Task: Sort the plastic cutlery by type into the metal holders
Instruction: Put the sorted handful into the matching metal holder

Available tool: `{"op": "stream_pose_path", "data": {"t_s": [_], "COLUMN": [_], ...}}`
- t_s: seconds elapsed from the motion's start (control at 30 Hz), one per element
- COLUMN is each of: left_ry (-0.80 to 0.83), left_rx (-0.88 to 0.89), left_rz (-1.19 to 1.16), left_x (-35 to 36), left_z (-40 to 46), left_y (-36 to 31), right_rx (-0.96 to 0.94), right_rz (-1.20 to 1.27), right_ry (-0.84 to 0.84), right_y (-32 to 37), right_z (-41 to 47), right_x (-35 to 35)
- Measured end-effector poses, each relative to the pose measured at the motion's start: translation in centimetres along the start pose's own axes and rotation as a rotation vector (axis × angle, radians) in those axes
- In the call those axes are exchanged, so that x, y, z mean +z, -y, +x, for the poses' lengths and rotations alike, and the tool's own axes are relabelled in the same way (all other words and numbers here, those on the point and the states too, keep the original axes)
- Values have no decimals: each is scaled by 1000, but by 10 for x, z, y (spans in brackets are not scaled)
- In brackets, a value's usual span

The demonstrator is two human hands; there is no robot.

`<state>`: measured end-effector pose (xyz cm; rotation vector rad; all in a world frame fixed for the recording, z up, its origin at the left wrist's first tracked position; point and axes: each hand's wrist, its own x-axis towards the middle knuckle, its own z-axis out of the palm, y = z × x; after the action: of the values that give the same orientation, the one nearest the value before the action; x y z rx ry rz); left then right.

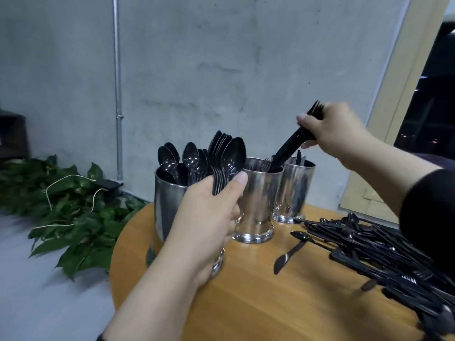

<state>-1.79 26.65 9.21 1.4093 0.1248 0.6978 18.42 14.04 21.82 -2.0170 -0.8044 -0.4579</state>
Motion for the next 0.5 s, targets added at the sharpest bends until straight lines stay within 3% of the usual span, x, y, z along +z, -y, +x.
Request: {"op": "stream_pose_path", "data": {"t_s": [0.3,0.5], "left_ry": [75,130], "left_rx": [-36,-46], "left_rz": [12,-5], "left_x": [-24,-29], "left_z": [2,-2], "left_y": [2,1], "right_rx": [70,10], "right_rz": [-431,-248], "right_ry": [349,244], "right_y": [-27,-32], "right_z": [25,14], "right_x": [63,62]}}
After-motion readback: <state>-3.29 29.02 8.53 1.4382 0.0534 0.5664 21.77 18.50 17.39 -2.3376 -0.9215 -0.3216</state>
